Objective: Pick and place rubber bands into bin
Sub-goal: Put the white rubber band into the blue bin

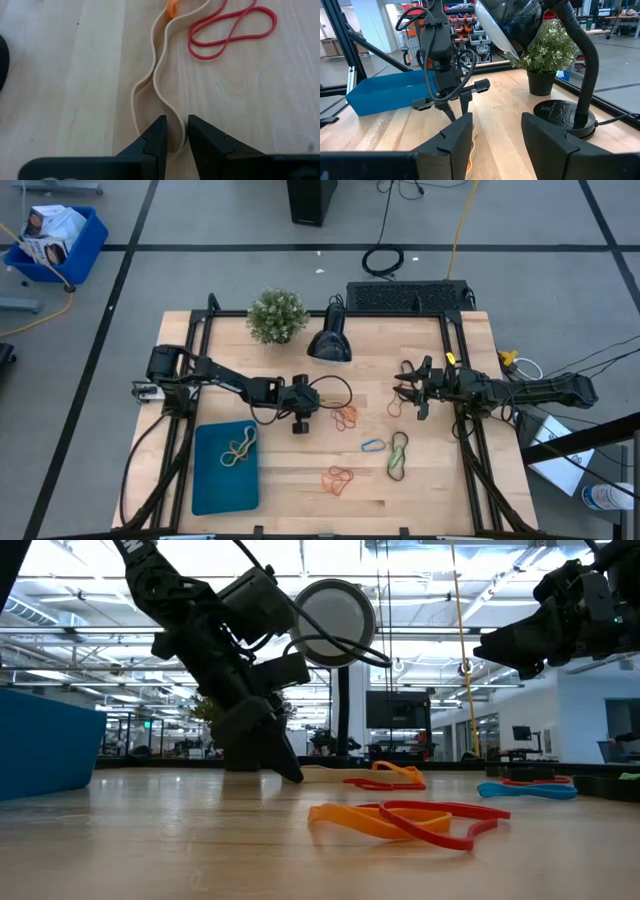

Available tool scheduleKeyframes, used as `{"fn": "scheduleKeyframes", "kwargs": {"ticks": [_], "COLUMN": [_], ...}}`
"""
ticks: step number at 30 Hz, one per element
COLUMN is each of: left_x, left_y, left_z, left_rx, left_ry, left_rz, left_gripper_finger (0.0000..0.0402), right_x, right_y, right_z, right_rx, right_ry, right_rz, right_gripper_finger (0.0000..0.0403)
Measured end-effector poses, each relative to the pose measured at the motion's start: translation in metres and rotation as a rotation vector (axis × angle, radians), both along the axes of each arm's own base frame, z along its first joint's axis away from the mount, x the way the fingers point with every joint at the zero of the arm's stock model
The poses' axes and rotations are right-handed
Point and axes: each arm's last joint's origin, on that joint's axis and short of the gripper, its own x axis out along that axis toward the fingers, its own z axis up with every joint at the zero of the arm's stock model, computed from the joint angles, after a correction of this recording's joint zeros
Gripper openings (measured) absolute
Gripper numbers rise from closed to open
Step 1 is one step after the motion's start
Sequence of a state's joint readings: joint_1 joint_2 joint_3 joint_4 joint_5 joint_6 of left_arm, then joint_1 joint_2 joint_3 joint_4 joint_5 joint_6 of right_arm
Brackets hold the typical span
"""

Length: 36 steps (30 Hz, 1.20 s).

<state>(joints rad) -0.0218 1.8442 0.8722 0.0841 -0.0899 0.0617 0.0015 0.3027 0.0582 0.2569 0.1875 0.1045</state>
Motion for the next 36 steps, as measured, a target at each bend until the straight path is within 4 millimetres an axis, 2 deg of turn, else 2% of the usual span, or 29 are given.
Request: {"fn": "scheduleKeyframes", "kwargs": {"ticks": [9, 15, 21, 27, 31, 36], "left_x": [0.0, 0.0, 0.0, -0.003, -0.005, -0.013], "left_y": [0.0, -0.001, -0.001, -0.002, -0.003, -0.009], "left_z": [0.0, 0.0, 0.0, 0.005, 0.016, 0.043], "left_rx": [-0.014, -0.021, -0.026, -0.057, -0.091, -0.125], "left_ry": [0.002, 0.003, 0.001, 0.003, -0.019, -0.056], "left_rz": [0.002, -0.005, 0.001, -0.006, -0.003, -0.028], "left_gripper_finger": [0.0079, 0.0012, 0.0021, 0.001, 0.002, 0.0007], "right_x": [0.0, 0.0, 0.0, 0.0, 0.0, 0.0], "right_y": [0.0, 0.0, 0.0, 0.0, 0.0, 0.0], "right_z": [0.0, 0.0, 0.0, 0.0, 0.0, 0.0], "right_rx": [0.0, 0.0, 0.0, 0.007, 0.007, 0.007], "right_ry": [0.0, 0.0, 0.0, -0.002, -0.002, -0.002], "right_rz": [0.0, 0.0, 0.0, 0.0, 0.0, 0.0], "right_gripper_finger": [0.0164, 0.0164, 0.0164, 0.0164, 0.0164, 0.0164]}}
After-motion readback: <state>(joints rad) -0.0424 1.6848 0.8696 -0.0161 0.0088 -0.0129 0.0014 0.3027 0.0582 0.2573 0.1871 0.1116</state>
